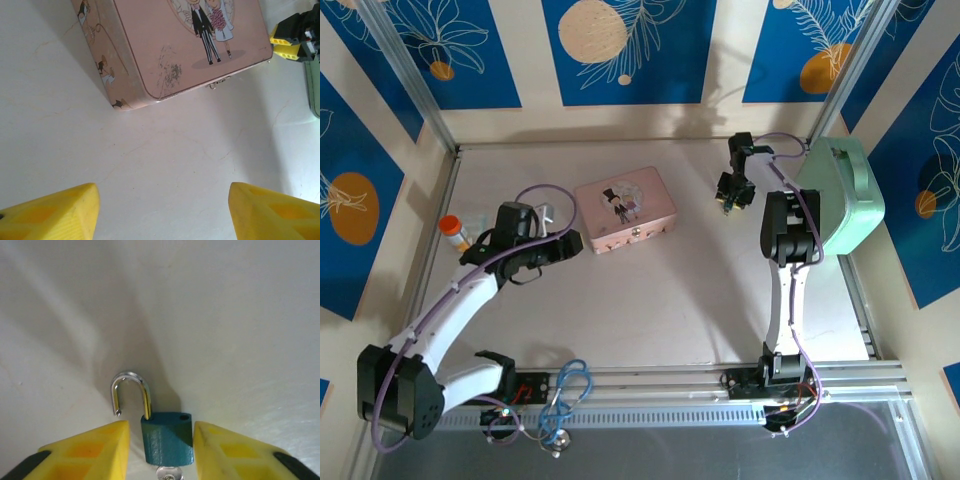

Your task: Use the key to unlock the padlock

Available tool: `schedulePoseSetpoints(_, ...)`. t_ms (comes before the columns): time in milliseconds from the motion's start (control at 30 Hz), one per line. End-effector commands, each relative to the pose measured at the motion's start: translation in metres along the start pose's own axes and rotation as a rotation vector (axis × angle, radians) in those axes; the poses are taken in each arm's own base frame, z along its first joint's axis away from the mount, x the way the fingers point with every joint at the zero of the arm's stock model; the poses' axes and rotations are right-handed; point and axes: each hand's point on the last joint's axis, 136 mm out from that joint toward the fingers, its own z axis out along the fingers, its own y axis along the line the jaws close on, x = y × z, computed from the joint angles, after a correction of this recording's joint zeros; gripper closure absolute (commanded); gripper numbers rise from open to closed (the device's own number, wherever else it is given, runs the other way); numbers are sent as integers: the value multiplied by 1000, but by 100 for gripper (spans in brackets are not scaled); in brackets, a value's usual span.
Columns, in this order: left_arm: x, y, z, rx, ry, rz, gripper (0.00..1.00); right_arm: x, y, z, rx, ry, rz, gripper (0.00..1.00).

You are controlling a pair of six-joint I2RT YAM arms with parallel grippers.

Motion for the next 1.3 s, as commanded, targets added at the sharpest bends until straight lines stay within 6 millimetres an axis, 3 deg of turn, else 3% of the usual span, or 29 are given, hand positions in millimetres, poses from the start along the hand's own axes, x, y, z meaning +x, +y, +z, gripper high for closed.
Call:
schedulePoseSetpoints(0,-6,-10,0,35,-13,14,33,9,-11,6,56,65,-11,64)
schedulePoseSetpoints(133,-11,-12,-1,35,-22,18,33,14,-8,8,64,74,-50,54)
schedulePoseSetpoints(233,-13,-14,-1,39,-22,23,33,20,-8,10,87,90,-74,54)
schedulePoseSetpoints(500,-16,-15,-1,39,-26,21,33,22,-9,7,103,88,-73,79)
schedulePoseSetpoints(633,-16,-13,-2,29,-28,21,33,26,0,-16,80,45,-85,85)
schedulePoseSetpoints(733,-17,-10,-2,14,-33,10,33,42,14,-48,28,-1,-99,87)
schedulePoseSetpoints(833,-20,-12,-1,22,-36,3,33,74,26,-81,-13,-30,-131,88)
schedulePoseSetpoints(1000,-26,-13,0,23,-51,2,33,175,36,-115,-46,-17,-205,88)
schedulePoseSetpoints(1167,-28,-9,7,16,-49,-21,33,293,67,-110,-141,80,-283,88)
schedulePoseSetpoints(1267,-27,-8,12,25,-49,-39,33,335,84,-97,-139,114,-319,88)
